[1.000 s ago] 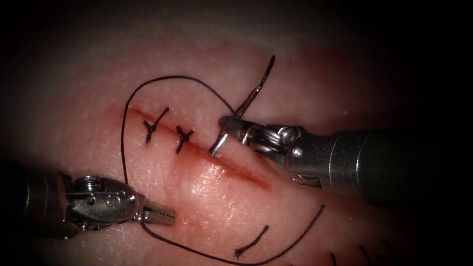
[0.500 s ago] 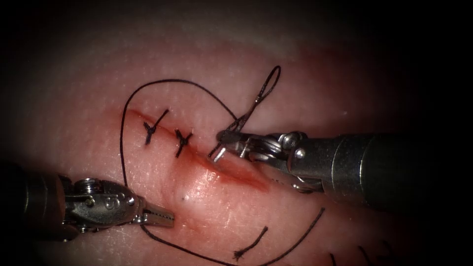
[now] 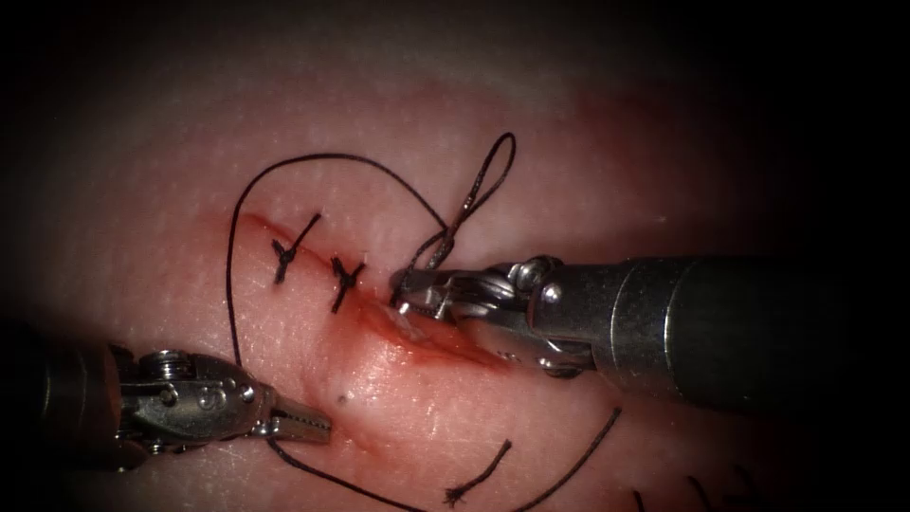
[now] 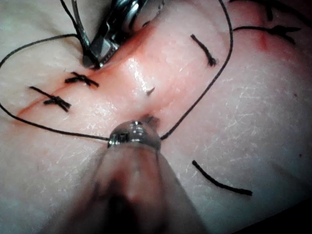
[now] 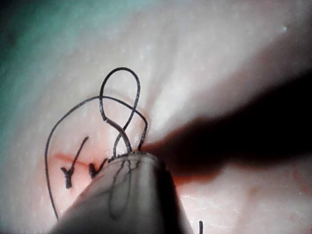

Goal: Wound Closure
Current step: Use the right gripper to throw the needle through the bottom of the wound

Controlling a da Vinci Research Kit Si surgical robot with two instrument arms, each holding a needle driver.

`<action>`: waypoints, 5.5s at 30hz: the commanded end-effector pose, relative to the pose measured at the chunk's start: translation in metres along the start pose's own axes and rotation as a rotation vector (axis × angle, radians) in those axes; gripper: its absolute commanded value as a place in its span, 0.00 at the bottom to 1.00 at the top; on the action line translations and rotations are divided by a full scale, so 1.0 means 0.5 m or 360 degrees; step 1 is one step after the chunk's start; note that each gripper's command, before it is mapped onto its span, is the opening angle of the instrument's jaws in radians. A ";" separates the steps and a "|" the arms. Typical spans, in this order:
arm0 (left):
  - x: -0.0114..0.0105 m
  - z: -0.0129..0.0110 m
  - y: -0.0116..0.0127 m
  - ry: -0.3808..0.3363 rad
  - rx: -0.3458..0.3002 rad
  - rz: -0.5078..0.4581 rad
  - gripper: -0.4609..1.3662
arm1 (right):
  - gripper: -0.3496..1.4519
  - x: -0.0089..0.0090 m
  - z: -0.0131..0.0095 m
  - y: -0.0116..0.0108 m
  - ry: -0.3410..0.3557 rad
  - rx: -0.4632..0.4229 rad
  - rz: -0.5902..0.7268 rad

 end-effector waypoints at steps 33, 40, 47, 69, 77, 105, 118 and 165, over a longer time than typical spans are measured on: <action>0.0009 0.0005 -0.0001 0.0000 -0.0012 -0.0014 0.06 | 0.44 0.0089 -0.0067 0.0060 0.0319 0.0030 -0.0776; 0.0002 0.0003 0.0000 0.0000 -0.0016 -0.0010 0.06 | 0.68 0.0118 -0.0113 0.0078 0.0394 0.0005 -0.0970; -0.0004 -0.0001 0.0001 0.0000 -0.0018 -0.0008 0.06 | 0.76 0.0160 -0.0142 0.0076 0.0495 0.0006 -0.1284; -0.0012 -0.0002 0.0004 0.0000 -0.0022 -0.0002 0.06 | 0.41 0.0266 -0.0065 0.0053 0.0676 0.0123 -0.1369; -0.0009 0.0001 0.0001 0.0000 -0.0022 -0.0003 0.06 | 0.00 0.0247 -0.0055 0.0044 0.0639 0.0174 -0.1231; 0.0007 0.0009 -0.0004 0.0001 -0.0025 -0.0011 0.06 | 0.00 0.0053 0.0001 0.0025 -0.0203 -0.0232 -0.0475; 0.0015 0.0015 -0.0008 0.0002 -0.0023 -0.0015 0.06 | 0.00 -0.0002 0.0008 0.0021 -0.0437 -0.0115 -0.0344; 0.0010 0.0007 -0.0007 0.0000 -0.0029 0.0035 0.06 | 0.00 -0.0022 0.0000 0.0045 -0.0653 0.0335 -0.0134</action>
